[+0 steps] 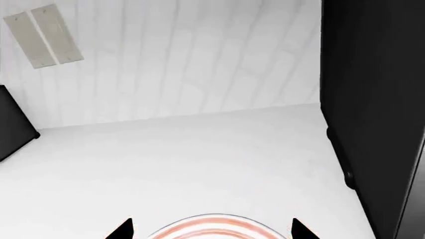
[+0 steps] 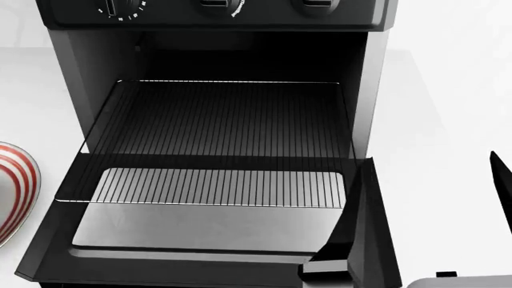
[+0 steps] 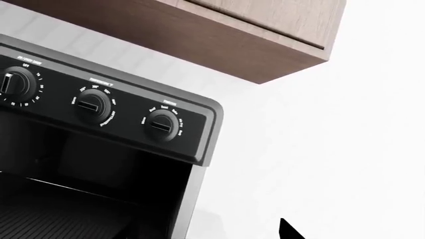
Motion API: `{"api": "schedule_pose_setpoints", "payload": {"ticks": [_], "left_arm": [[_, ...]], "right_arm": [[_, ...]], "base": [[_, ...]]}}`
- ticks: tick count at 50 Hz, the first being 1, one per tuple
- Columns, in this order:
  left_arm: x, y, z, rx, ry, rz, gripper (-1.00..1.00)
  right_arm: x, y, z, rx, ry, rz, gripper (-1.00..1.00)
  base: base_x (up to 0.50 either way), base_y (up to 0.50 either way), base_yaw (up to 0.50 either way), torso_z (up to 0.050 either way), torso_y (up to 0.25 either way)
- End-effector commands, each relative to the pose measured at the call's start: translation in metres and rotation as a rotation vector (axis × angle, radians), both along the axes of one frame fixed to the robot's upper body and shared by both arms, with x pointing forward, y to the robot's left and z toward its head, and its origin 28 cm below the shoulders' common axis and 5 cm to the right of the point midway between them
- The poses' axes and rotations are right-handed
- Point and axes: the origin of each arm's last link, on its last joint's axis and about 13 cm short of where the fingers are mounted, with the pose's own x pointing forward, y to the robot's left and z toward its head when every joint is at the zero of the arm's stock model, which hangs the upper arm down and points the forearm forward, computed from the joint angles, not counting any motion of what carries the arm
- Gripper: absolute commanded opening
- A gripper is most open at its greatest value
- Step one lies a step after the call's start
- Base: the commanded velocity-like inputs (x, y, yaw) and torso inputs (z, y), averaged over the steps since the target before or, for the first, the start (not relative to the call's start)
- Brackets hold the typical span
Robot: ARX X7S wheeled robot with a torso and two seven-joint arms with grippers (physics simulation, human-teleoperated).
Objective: Pick the bread from the rack and place it on the plate on the counter.
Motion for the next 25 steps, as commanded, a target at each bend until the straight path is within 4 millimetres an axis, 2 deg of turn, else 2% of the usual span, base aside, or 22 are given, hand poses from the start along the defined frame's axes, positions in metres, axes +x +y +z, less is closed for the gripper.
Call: {"api": "schedule_pose_setpoints", "payload": {"ticks": [1, 25], "left_arm": [[0.0025, -0.0015, 0.0033, 0.008, -0.049, -0.036, 1.00], [0.0043, -0.0008, 0.0033, 0.066, -0.144, -0.082, 1.00]], "right_arm": [[0.0022, 0.0030, 0.0035, 0.002, -0.043, 0.040, 1.00], [0.0015, 0.0039, 0.0028, -0.001, -0.042, 0.047, 1.00]], "base": [[0.00, 0.00, 0.00, 0.000, 0.000], [0.00, 0.00, 0.00, 0.000, 0.000]]}}
